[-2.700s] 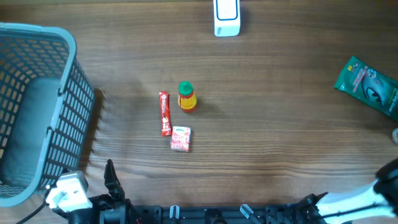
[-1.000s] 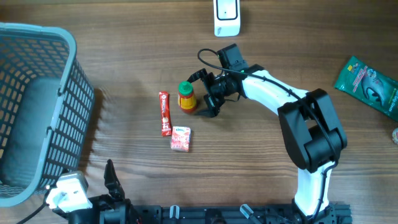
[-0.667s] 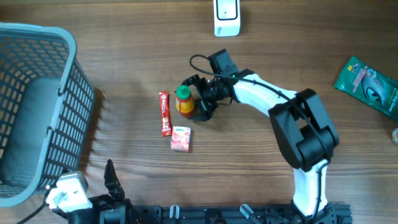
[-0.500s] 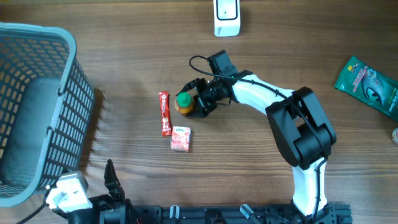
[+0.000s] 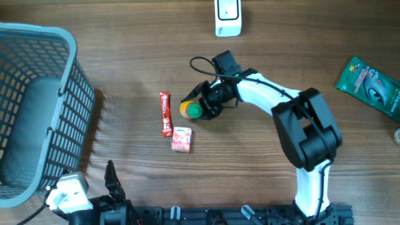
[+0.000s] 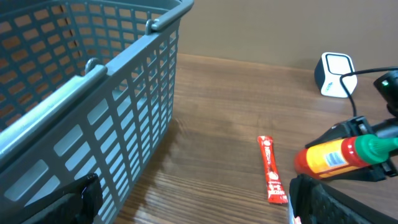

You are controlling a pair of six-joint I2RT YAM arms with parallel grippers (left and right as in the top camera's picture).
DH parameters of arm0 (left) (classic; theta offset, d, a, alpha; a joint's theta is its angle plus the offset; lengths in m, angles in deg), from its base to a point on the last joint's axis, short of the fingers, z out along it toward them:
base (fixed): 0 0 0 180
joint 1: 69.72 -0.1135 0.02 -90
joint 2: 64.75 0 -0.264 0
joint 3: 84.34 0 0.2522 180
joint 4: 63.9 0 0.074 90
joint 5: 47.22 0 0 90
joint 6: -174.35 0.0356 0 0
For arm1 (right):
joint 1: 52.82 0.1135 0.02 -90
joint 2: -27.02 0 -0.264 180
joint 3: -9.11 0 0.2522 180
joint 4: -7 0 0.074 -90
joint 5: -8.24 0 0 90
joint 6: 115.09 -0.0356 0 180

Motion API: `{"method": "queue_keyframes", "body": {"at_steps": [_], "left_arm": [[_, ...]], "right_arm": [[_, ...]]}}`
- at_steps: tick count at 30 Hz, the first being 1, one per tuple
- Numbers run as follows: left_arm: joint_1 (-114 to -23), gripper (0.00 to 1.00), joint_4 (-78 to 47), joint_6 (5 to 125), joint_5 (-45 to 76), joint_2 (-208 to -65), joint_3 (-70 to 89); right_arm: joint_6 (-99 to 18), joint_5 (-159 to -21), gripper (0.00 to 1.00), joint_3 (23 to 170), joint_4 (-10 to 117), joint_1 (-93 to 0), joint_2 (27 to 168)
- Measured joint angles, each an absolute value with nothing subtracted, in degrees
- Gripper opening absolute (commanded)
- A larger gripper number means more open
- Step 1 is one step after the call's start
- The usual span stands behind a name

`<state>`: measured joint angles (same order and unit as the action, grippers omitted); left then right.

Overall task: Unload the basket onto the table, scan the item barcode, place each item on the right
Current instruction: 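Lift the Sriracha bottle and hold it at the scanner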

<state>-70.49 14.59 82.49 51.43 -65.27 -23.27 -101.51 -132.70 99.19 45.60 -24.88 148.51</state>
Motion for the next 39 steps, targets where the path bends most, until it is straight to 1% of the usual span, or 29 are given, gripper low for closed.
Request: {"method": "queue_keyframes", "body": {"at_steps": [2,4,7,8,11,12,13,14,17,22,33,39], "left_arm": [[-70.5,1.00,14.6,82.5,51.4,-65.3,-23.3],[-70.5,1.00,14.6,82.5,51.4,-65.3,-23.3],[-70.5,1.00,14.6,82.5,51.4,-65.2,-23.3],[-70.5,1.00,14.6,82.5,51.4,-65.2,-23.3],[-70.5,1.00,14.6,82.5,51.4,-65.2,-23.3],[-70.5,1.00,14.6,82.5,51.4,-65.2,-23.3],[-70.5,1.00,14.6,82.5,51.4,-65.2,-23.3],[-70.5,1.00,14.6,82.5,51.4,-65.2,-23.3],[-70.5,1.00,14.6,82.5,51.4,-65.2,-23.3],[-70.5,1.00,14.6,82.5,51.4,-65.2,-23.3],[-70.5,1.00,14.6,82.5,51.4,-65.2,-23.3],[-70.5,1.00,14.6,82.5,51.4,-65.2,-23.3]], "right_arm": [[-96.8,-131.4,0.20,99.1,51.8,-26.5,145.2],[-91.2,-128.0,0.20,99.1,60.8,-28.1,139.3],[-83.1,-121.1,0.24,99.2,74.2,-29.6,130.3],[-80.8,-121.1,0.24,99.2,76.0,-30.1,128.0],[-71.4,-132.3,0.24,99.2,78.1,-31.3,124.5],[-69.3,-136.3,0.24,99.2,78.7,-31.5,124.1],[-66.9,-143.1,0.23,99.2,79.8,-31.4,124.1],[-66.1,-146.1,0.23,99.2,80.1,-31.3,124.1],[-66.0,-156.8,0.22,99.2,80.1,-31.2,124.1],[-69.0,-164.6,0.21,99.2,80.1,-31.2,124.1],[-70.1,-166.3,0.19,99.2,77.2,-31.2,124.1],[-72.7,-166.2,0.19,99.1,68.9,-31.2,124.1]]}}
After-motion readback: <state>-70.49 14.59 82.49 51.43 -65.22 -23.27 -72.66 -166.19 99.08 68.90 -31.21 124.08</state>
